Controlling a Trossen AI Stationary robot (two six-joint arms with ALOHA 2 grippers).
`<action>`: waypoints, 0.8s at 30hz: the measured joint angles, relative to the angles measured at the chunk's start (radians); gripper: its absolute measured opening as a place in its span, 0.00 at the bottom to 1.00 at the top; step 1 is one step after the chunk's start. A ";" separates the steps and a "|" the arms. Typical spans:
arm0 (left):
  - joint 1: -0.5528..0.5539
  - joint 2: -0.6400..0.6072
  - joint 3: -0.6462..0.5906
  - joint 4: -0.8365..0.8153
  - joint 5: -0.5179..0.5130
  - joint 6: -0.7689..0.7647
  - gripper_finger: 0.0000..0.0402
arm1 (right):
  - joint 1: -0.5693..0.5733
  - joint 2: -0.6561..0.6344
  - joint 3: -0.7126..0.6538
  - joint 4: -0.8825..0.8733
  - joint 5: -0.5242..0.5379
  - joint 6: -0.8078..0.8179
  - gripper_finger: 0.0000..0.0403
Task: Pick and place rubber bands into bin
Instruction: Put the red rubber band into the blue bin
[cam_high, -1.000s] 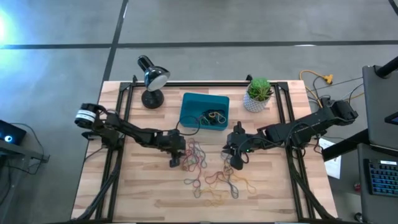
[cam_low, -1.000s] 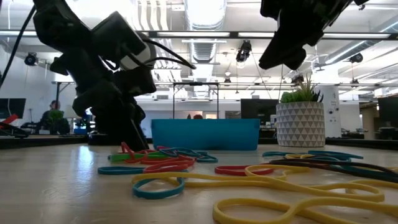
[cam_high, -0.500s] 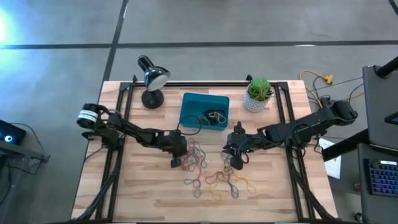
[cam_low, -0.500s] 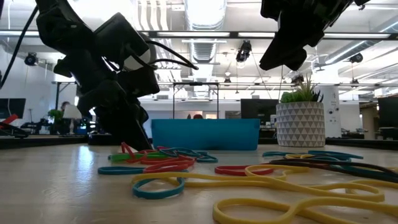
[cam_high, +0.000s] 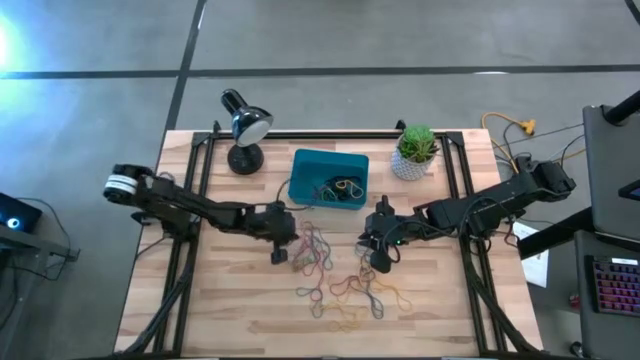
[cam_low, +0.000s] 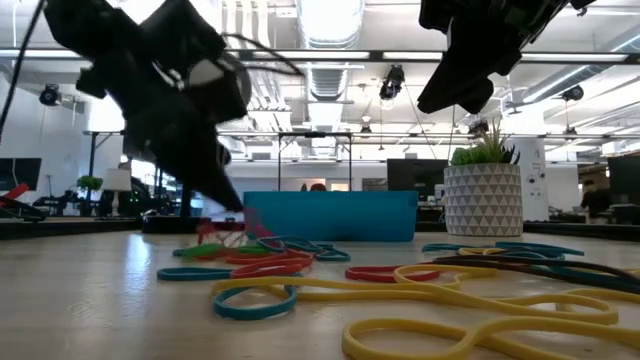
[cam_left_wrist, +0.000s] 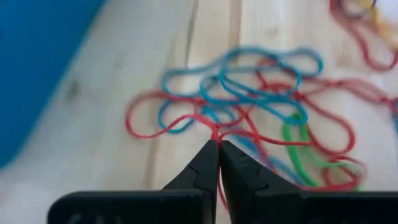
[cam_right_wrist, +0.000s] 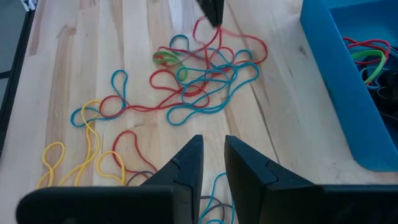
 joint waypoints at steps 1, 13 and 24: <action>0.000 -0.025 -0.001 -0.011 -0.013 0.001 0.00 | 0.000 0.000 0.000 0.000 0.000 0.000 0.14; 0.000 -0.269 0.004 -0.041 -0.115 0.032 0.00 | 0.000 0.000 0.000 0.006 0.000 -0.003 0.14; 0.000 -0.371 0.021 -0.048 -0.011 0.139 0.00 | 0.000 0.000 0.000 0.010 0.000 0.005 0.14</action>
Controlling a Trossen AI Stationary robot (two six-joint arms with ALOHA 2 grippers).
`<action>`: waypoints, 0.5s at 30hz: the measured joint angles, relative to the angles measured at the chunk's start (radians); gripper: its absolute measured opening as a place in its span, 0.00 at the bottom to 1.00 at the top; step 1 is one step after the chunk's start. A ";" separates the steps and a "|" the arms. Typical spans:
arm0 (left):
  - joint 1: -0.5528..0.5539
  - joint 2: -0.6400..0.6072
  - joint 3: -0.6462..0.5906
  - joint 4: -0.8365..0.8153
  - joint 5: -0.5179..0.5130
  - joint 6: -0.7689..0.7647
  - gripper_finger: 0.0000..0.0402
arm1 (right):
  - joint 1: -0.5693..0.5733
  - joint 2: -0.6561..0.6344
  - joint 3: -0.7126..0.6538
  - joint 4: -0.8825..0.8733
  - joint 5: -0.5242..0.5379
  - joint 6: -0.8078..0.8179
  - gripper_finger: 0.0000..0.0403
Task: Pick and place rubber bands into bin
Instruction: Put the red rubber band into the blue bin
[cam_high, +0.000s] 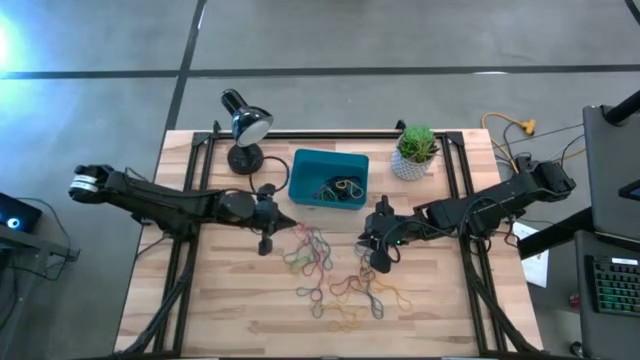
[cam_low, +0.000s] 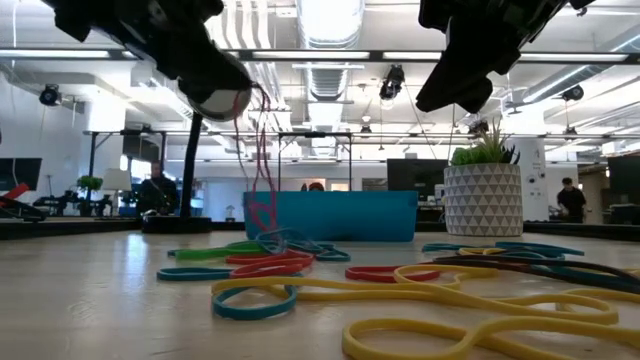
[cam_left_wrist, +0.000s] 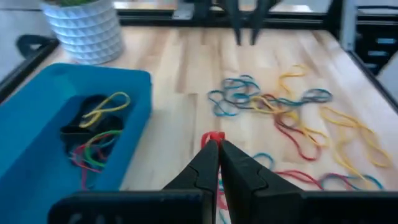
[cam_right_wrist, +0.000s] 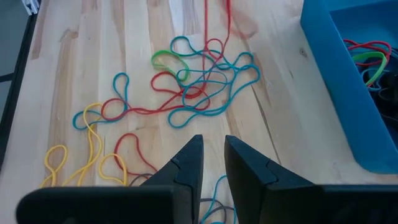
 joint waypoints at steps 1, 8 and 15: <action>0.000 0.000 0.000 -0.013 0.018 -0.001 0.00 | 0.000 0.000 0.000 0.000 0.000 0.000 0.14; 0.000 0.059 -0.005 -0.144 0.222 -0.045 0.00 | 0.000 0.000 0.000 0.005 0.000 0.000 0.14; 0.000 0.180 -0.007 -0.228 0.282 -0.146 0.00 | 0.000 0.000 0.000 0.014 0.000 -0.005 0.14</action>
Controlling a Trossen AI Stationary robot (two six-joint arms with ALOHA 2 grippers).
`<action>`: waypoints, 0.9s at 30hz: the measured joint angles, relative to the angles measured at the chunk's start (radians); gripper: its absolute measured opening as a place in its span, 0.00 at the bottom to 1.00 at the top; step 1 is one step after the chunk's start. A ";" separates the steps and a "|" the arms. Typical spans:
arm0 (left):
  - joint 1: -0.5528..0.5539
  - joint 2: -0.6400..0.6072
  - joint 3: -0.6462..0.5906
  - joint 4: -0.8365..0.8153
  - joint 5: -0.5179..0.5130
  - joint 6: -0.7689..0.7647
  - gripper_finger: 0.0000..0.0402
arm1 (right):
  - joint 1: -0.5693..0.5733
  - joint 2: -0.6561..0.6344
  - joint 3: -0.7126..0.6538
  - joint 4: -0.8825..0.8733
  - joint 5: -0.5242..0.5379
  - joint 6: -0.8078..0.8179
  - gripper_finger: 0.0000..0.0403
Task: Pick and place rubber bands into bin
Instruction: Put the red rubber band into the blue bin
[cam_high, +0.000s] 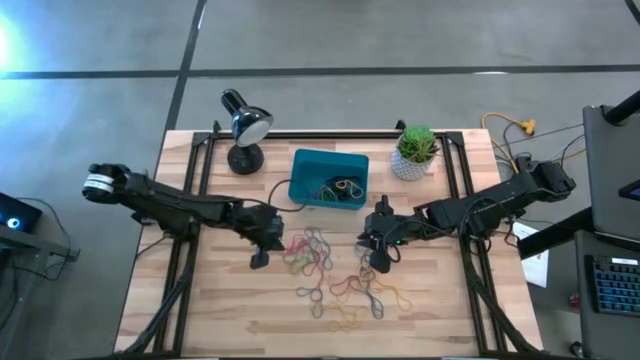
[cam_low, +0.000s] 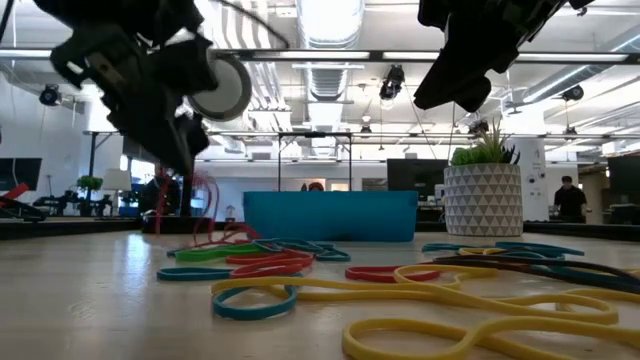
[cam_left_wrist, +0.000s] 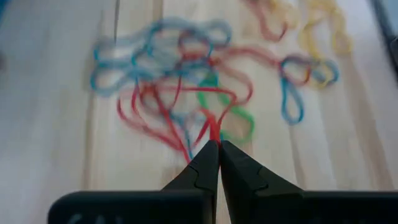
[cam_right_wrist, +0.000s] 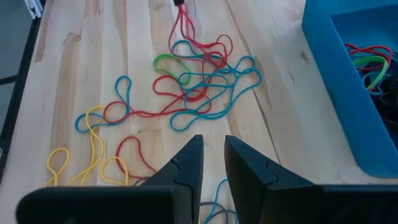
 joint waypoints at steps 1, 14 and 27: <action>0.000 0.016 0.000 -0.004 0.009 -0.007 0.00 | 0.000 0.000 0.000 0.000 0.000 0.000 0.14; 0.000 0.033 0.001 -0.107 0.093 -0.021 0.21 | 0.000 0.000 0.000 0.000 -0.001 -0.001 0.14; 0.000 0.041 0.000 -0.133 -0.023 -0.017 0.34 | 0.000 0.000 -0.006 0.000 0.019 -0.004 0.14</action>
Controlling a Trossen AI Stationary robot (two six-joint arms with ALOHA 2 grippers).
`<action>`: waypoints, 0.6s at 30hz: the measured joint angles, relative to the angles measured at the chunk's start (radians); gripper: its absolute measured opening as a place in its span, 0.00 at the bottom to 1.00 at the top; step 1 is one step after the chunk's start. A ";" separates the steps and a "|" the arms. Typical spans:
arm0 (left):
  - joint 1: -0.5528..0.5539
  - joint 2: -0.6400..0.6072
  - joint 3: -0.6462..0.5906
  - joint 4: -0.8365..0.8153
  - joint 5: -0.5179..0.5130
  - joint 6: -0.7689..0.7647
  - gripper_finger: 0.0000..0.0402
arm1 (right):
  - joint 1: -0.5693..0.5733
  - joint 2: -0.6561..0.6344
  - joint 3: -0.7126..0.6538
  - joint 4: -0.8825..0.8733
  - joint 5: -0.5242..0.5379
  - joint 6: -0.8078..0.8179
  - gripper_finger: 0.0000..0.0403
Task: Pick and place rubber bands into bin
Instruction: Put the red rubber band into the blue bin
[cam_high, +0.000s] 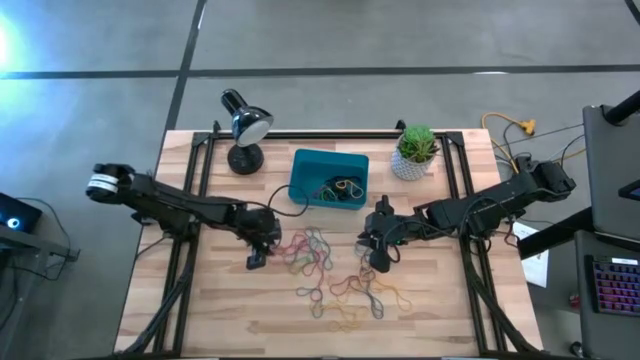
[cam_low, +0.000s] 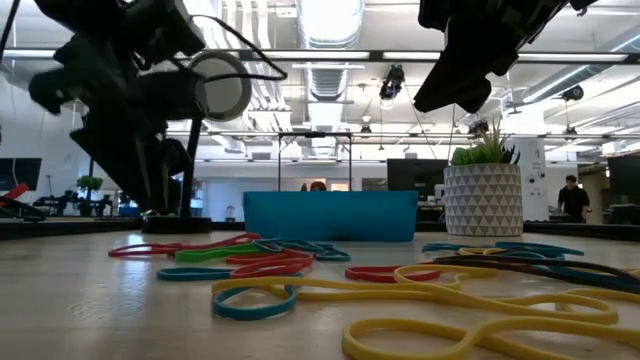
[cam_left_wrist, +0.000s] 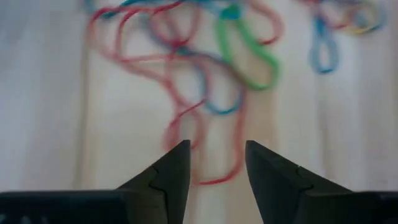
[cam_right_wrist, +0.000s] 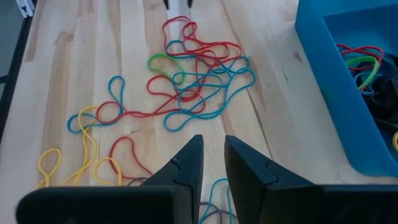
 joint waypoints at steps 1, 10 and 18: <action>0.000 0.011 0.000 -0.001 -0.019 -0.001 0.34 | 0.000 0.000 0.000 0.000 0.001 0.000 0.14; 0.000 0.126 -0.006 0.001 -0.036 -0.006 0.34 | 0.000 0.000 0.000 0.001 0.003 0.004 0.14; -0.001 0.172 -0.005 0.010 -0.055 -0.032 0.33 | 0.000 0.000 0.000 0.001 0.003 0.005 0.14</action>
